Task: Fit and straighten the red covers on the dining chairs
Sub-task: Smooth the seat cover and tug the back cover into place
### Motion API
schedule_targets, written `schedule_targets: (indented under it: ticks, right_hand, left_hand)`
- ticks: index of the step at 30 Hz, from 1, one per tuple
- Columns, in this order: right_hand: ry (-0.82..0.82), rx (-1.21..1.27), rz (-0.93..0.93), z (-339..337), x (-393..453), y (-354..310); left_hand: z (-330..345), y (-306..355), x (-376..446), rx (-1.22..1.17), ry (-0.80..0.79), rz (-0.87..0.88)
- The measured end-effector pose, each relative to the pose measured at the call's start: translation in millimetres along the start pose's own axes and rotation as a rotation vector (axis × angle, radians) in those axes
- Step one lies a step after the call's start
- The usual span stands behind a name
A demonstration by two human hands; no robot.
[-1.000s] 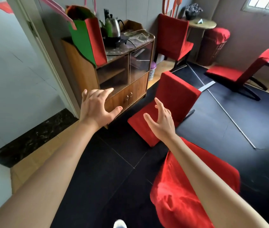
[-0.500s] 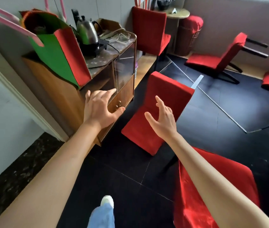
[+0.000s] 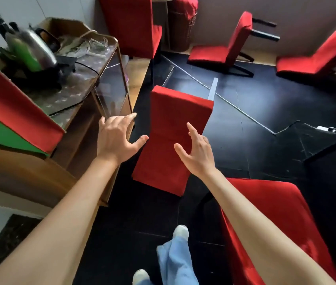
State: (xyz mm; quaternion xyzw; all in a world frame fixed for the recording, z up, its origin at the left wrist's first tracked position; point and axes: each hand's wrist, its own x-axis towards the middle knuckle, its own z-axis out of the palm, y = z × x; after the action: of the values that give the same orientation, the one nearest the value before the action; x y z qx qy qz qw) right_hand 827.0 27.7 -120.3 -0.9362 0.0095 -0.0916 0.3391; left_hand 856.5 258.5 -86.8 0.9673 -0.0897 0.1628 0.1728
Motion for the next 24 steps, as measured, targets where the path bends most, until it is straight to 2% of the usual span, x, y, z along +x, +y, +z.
schedule_targets:
  ticks: [12,24]
  right_hand:
    - [-0.038,-0.103,-0.022,6,150,64]
    - [-0.082,-0.144,0.115,45,219,90]
  left_hand:
    - [86,3,137,-0.021,-0.042,-0.021]
    - [150,-29,229,-0.047,-0.167,0.034]
